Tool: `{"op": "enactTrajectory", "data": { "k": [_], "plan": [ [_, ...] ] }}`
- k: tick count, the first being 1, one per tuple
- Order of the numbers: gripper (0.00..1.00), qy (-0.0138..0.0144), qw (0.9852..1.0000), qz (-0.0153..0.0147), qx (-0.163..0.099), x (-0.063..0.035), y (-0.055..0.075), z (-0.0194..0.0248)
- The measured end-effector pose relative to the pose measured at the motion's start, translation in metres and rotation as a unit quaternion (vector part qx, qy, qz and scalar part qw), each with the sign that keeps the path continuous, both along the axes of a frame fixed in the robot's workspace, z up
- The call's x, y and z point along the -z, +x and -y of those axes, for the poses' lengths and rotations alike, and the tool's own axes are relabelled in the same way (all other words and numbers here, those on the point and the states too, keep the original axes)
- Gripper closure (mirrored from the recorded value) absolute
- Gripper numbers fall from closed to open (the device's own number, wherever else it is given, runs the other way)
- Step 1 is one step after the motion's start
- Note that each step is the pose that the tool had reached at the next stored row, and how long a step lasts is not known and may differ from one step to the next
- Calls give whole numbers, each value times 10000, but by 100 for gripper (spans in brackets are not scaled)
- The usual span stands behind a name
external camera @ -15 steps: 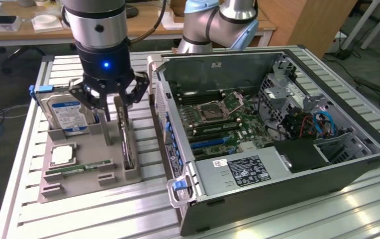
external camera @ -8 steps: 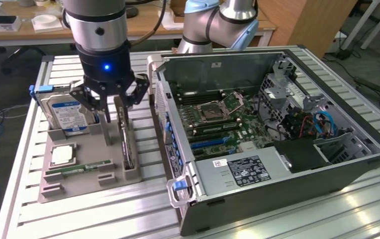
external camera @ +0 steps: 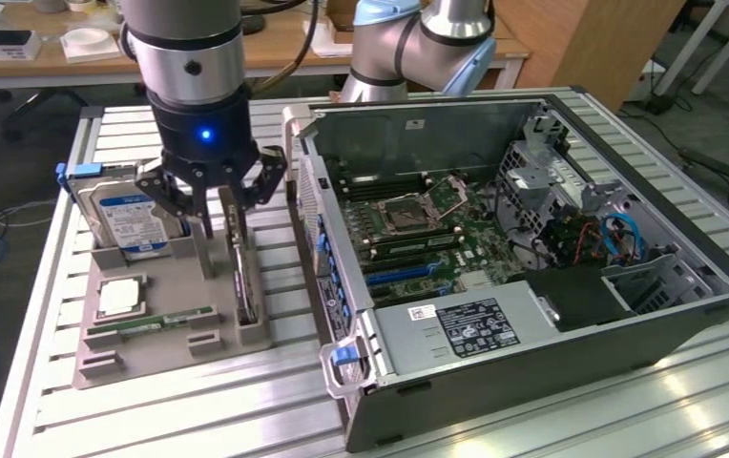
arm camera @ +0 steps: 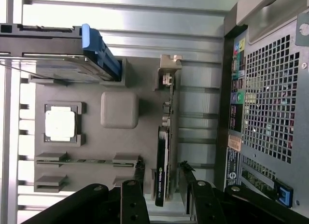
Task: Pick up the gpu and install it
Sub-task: 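Pick up the gpu and move the gpu toward the slot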
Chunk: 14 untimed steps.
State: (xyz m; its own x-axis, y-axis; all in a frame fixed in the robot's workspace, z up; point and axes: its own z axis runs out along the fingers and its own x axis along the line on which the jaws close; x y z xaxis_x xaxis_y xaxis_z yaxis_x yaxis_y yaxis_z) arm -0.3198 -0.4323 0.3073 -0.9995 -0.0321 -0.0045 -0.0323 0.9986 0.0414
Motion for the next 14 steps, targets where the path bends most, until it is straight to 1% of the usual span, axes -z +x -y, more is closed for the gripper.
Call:
{"op": "enactTrajectory", "data": {
  "k": [8, 14],
  "plan": [
    [58, 0, 10000, 1, 1, 36, -1, 26],
    [58, 0, 10000, 0, -7, 53, 0, 68]
  ]
}}
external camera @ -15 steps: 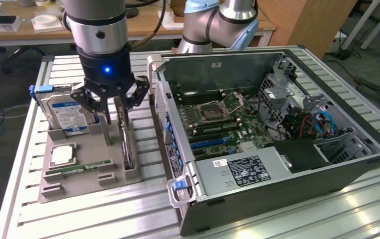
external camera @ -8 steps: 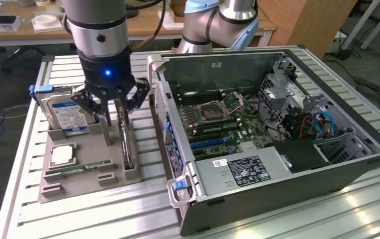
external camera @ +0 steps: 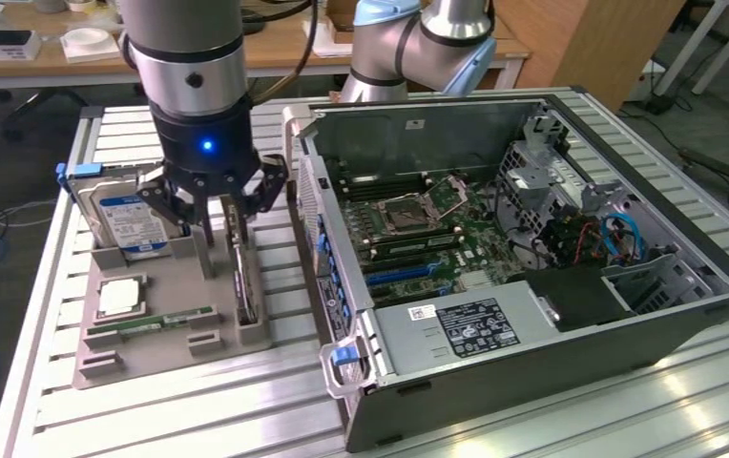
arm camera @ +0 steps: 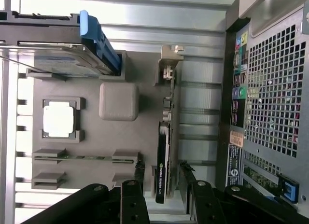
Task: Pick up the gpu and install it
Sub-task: 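Pick up the gpu and move the gpu toward the slot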
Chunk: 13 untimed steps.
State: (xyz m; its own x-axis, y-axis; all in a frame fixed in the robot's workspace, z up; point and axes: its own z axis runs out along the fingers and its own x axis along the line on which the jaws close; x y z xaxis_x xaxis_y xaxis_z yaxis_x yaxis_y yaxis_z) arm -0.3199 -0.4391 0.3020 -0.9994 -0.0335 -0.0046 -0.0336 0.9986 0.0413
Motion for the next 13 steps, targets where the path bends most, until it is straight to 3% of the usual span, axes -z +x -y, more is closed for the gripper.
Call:
{"op": "enactTrajectory", "data": {
  "k": [13],
  "plan": [
    [58, 0, 10000, 0, -11, 149, 0, 22]
  ]
}}
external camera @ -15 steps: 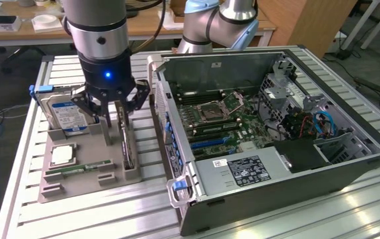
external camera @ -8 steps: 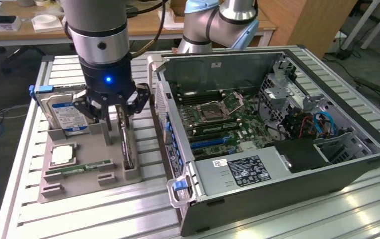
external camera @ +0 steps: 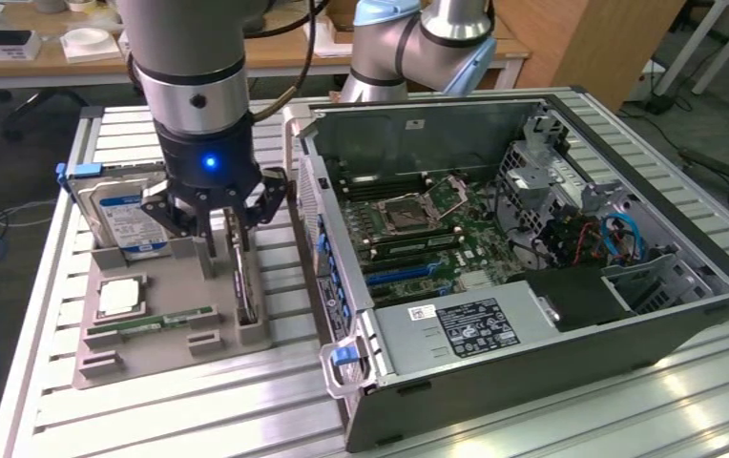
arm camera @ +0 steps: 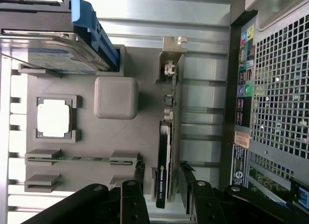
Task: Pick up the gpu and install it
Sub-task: 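Pick up the gpu and move the gpu toward the slot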
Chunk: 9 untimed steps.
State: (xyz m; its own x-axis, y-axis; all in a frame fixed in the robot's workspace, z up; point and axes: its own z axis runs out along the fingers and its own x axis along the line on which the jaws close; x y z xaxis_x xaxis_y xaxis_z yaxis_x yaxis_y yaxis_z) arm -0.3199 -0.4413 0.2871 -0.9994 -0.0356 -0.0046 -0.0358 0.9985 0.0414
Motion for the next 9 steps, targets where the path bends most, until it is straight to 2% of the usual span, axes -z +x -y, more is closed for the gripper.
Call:
{"op": "enactTrajectory", "data": {
  "k": [9],
  "plan": [
    [58, 0, 10000, 0, 0, 79, 0, 14]
  ]
}}
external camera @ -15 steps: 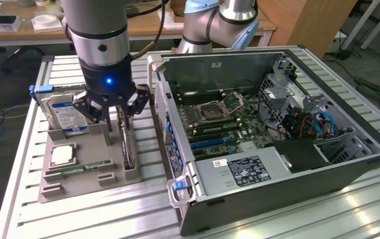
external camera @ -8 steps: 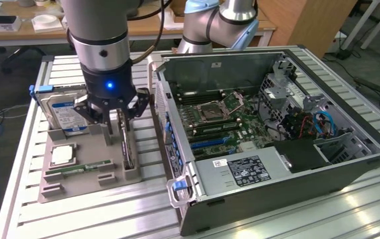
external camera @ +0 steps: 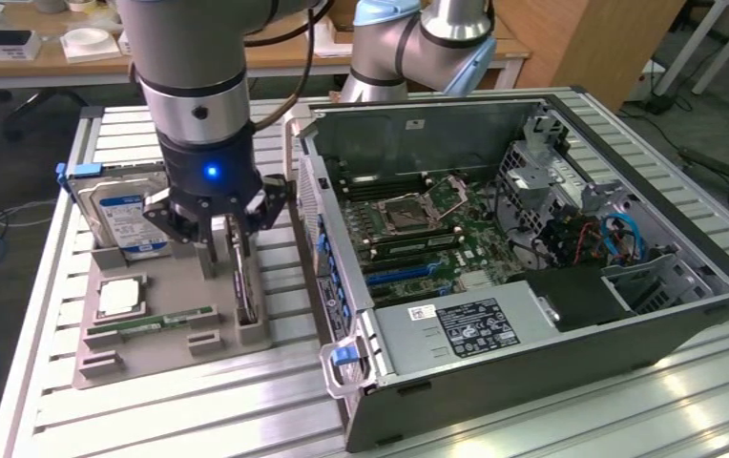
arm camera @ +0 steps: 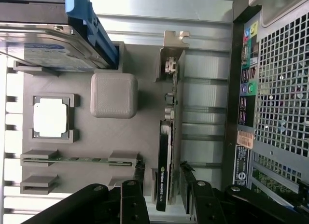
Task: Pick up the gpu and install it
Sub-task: 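Pick up the gpu and move the gpu toward the slot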
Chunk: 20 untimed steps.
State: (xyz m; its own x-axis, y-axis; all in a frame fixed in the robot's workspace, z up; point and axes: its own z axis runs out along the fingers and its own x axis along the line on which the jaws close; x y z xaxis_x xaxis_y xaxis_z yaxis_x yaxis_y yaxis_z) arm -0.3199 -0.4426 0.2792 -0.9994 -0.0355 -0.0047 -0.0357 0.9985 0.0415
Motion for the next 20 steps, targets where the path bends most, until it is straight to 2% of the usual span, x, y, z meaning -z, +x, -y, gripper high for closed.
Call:
{"op": "enactTrajectory", "data": {
  "k": [4, 16, 20],
  "plan": [
    [58, 0, 10000, 0, 0, 37, 0, 3],
    [58, 0, 10000, 0, 0, 230, 0, 6],
    [58, -2, 10000, -1, -2, 258, 11, 8]
  ]
}}
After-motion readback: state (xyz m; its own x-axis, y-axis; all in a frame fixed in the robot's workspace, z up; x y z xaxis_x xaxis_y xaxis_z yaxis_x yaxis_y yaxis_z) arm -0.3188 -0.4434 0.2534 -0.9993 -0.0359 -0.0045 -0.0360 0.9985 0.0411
